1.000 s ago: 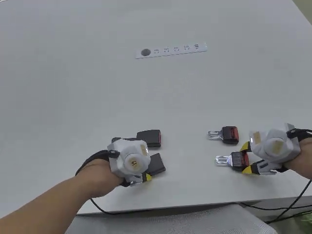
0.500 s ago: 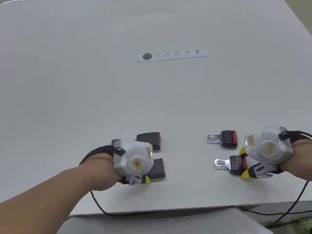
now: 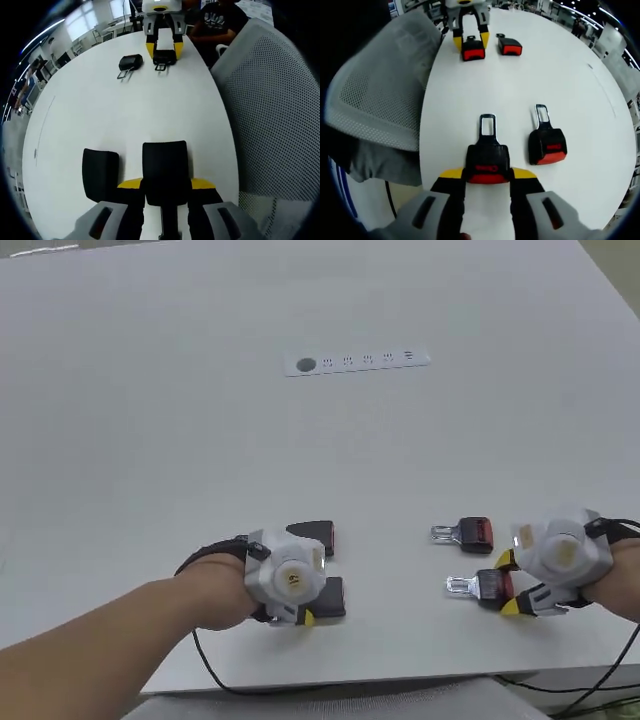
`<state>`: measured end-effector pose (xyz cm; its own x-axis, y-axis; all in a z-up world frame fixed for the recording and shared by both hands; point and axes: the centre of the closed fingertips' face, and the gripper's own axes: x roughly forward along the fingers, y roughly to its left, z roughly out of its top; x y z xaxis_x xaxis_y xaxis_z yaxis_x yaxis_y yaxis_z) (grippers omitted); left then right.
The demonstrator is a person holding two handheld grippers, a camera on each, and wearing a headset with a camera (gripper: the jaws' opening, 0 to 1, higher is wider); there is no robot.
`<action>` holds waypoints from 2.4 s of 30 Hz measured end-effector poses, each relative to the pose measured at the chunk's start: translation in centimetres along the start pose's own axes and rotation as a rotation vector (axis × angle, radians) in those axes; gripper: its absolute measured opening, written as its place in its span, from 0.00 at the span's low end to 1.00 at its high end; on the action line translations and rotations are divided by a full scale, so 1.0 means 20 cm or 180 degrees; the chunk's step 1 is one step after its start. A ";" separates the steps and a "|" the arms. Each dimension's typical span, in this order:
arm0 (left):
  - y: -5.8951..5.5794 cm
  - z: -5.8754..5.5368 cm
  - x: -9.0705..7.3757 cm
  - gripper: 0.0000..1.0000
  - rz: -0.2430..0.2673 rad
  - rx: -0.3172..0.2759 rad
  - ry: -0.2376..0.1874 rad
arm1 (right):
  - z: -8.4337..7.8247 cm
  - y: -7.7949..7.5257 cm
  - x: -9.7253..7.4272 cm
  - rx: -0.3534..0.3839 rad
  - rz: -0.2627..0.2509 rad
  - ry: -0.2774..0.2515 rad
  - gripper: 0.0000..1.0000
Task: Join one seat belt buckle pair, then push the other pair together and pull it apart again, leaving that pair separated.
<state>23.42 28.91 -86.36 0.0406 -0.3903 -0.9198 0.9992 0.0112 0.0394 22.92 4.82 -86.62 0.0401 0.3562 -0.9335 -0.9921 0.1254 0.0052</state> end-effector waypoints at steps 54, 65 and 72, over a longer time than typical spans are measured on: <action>0.00 0.01 0.00 0.34 -0.0027 0.0067 0.0051 | 0.67 0.08 0.25 -0.0309 0.0053 -0.0236 0.35; 0.00 0.02 0.01 0.33 -0.0018 0.0068 0.0071 | 0.71 0.09 0.25 -0.0382 0.0014 -0.0293 0.35; 0.00 0.02 0.01 0.34 -0.0011 0.0074 0.0058 | 0.74 0.09 0.27 -0.0388 -0.0011 -0.0312 0.35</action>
<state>23.41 28.58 -86.35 0.0374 -0.3735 -0.9269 0.9989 -0.0116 0.0450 23.14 20.60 -86.37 0.0491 0.4453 -0.8940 -0.9988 0.0157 -0.0471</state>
